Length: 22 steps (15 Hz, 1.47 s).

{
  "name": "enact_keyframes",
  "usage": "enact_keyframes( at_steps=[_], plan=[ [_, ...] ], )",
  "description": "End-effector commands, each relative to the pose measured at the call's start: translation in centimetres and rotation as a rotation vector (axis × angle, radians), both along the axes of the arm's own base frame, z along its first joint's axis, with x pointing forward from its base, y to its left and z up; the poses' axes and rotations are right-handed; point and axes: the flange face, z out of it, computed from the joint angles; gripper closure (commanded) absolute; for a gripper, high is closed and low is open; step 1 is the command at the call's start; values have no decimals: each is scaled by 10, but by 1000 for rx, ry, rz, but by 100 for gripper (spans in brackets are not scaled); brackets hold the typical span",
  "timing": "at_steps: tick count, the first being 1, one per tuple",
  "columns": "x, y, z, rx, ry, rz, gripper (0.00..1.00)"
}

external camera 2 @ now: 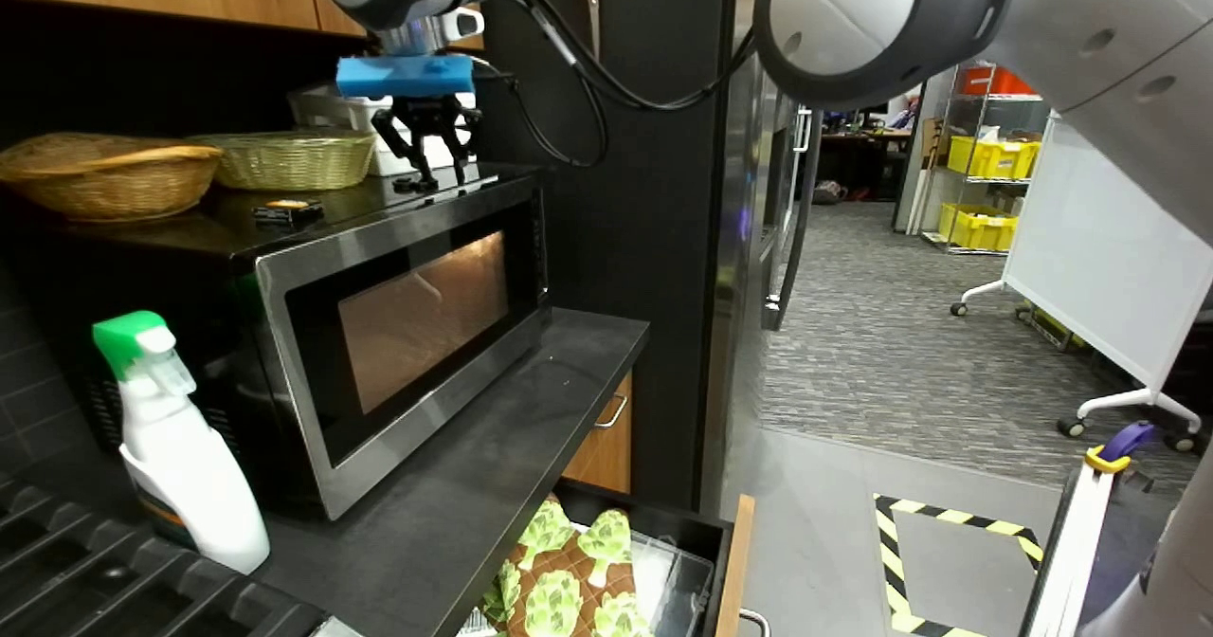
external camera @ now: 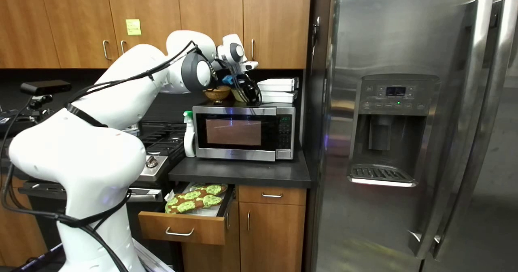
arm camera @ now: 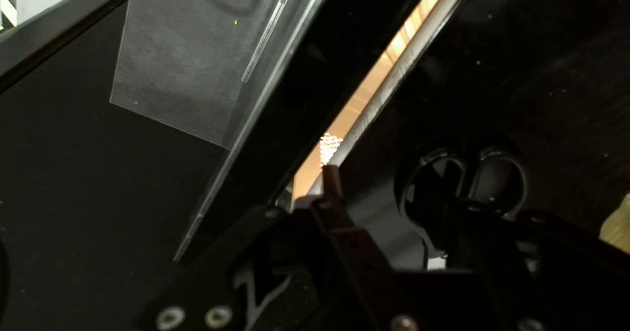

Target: Put the scissors in the open drawer

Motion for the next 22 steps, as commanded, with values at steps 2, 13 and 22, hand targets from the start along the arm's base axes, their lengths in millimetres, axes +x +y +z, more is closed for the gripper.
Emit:
enact_keyframes(
  at_steps=[2,13,22],
  plan=[
    [-1,2,4,-16,-2,-3,85],
    [-3,2,11,-15,-1,-2,98],
    [-6,-3,26,-9,-10,-7,98]
  ],
)
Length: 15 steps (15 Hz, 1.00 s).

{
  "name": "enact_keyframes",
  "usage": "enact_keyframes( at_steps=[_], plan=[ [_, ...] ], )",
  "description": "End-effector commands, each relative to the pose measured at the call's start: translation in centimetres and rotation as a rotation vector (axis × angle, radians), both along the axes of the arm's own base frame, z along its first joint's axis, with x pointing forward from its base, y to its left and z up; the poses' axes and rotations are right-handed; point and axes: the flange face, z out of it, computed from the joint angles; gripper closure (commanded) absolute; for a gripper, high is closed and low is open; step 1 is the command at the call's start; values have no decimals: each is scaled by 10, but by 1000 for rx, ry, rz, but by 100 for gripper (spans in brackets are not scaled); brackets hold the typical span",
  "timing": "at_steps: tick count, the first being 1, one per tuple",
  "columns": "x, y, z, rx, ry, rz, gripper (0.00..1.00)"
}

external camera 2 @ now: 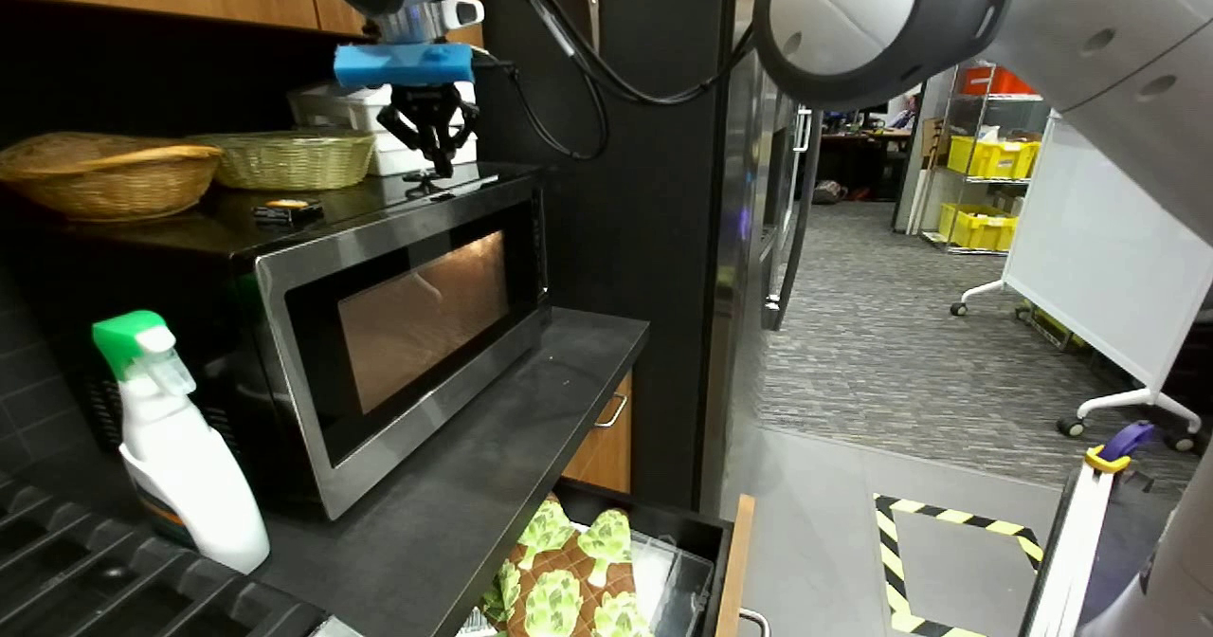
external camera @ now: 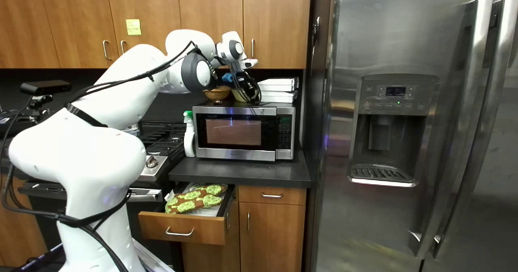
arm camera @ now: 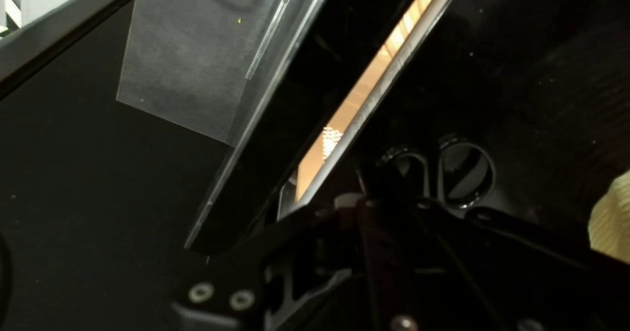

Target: Put the scissors in the open drawer

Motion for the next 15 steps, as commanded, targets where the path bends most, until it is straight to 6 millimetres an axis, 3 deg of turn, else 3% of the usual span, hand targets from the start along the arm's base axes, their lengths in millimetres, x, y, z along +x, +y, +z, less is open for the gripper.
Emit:
enact_keyframes(
  at_steps=[1,15],
  plan=[
    [-4,-4,17,-9,-10,-3,98],
    [-7,-32,57,5,-68,-34,98]
  ],
)
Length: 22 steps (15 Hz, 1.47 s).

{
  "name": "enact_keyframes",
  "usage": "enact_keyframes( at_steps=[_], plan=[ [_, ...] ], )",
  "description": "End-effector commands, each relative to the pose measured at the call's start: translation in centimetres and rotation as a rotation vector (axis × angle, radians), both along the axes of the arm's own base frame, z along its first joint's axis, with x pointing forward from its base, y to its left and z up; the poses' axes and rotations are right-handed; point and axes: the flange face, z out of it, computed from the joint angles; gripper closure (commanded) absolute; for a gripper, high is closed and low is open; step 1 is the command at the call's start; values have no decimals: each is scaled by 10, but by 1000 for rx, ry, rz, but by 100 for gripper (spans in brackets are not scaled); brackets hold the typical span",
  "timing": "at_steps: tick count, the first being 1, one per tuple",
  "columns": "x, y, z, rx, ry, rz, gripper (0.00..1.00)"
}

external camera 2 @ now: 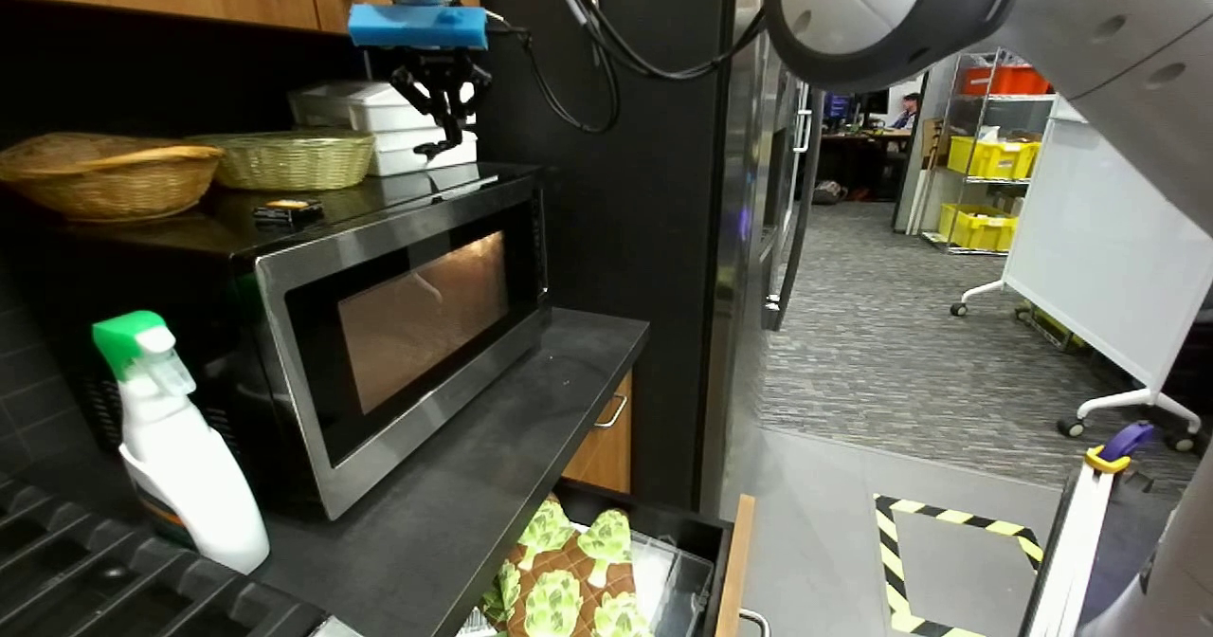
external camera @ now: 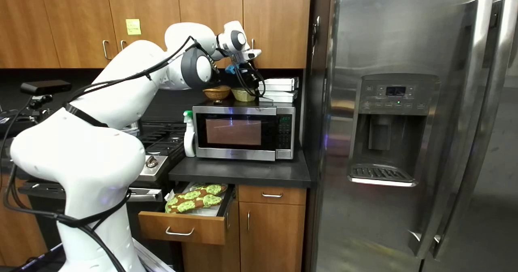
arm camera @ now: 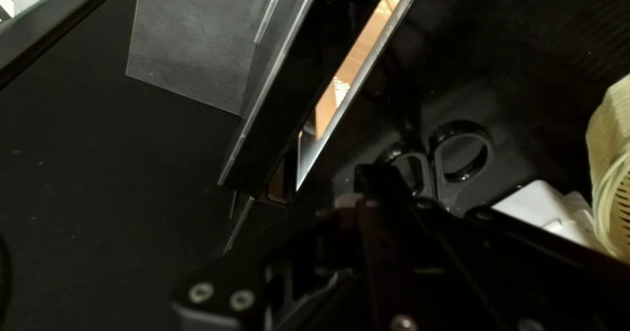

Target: Put the scissors in the open drawer

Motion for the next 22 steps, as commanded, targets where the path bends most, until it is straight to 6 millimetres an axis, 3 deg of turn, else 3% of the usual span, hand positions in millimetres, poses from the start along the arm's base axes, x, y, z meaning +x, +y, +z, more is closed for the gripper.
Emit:
enact_keyframes(
  at_steps=[1,22],
  plan=[
    [-4,-10,18,-1,-20,-5,98],
    [-11,-54,75,39,-141,-57,98]
  ],
)
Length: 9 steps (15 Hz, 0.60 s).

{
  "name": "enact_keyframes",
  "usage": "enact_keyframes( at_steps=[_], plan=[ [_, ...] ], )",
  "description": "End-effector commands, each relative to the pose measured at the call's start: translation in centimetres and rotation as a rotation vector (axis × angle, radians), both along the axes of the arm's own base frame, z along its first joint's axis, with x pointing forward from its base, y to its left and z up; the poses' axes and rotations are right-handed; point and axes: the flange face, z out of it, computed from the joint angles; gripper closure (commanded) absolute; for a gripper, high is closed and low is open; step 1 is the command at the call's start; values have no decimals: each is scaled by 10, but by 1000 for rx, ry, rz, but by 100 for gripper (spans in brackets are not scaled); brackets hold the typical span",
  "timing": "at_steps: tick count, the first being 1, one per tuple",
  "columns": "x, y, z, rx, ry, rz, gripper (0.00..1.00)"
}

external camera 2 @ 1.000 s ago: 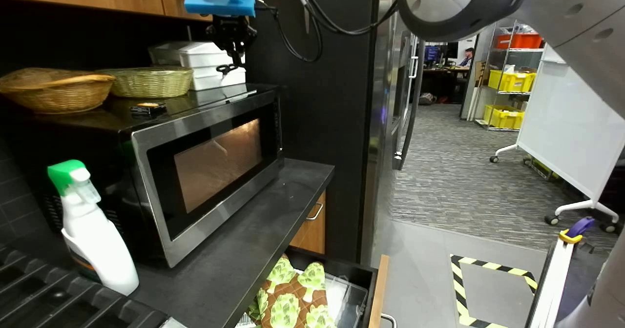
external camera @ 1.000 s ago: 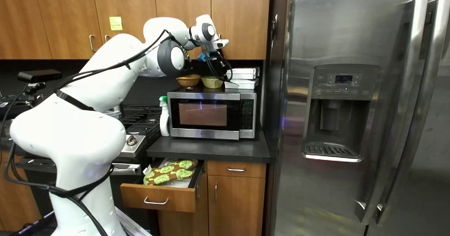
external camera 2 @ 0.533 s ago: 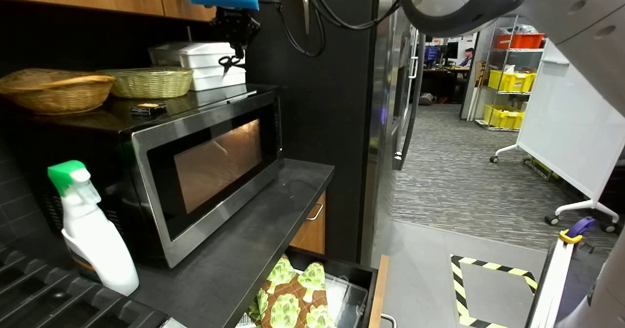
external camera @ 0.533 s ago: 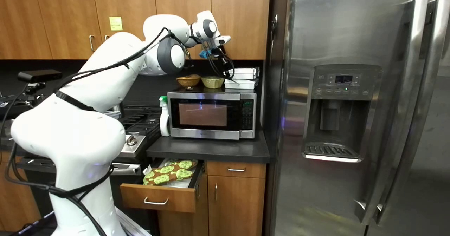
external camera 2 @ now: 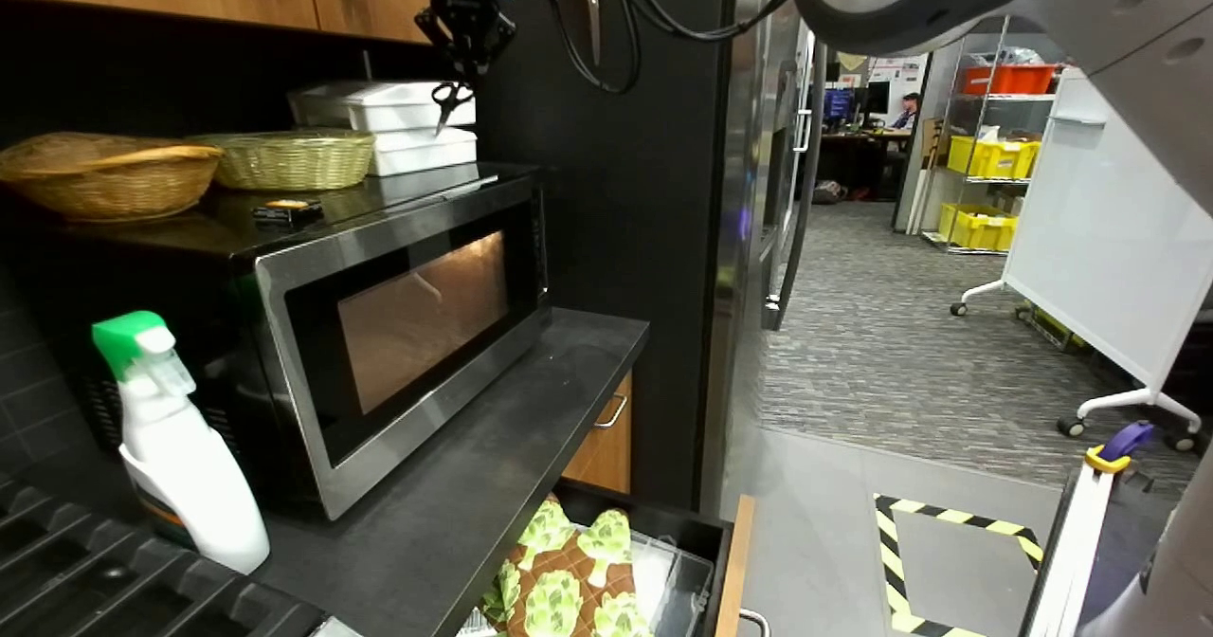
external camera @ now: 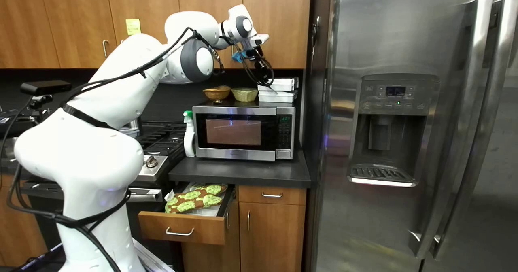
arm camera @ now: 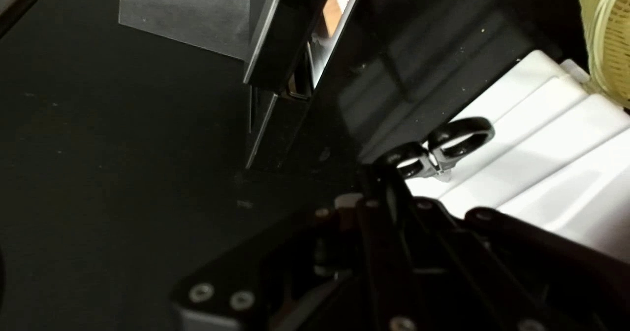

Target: Put the scissors in the open drawer

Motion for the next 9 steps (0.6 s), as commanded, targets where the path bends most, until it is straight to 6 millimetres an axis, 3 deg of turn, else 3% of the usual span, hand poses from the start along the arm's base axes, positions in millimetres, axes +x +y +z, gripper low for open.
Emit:
enact_keyframes(
  at_steps=[1,9],
  plan=[
    [-6,-11,17,19,-23,-11,98],
    [-12,-22,28,24,-33,-23,98]
  ],
)
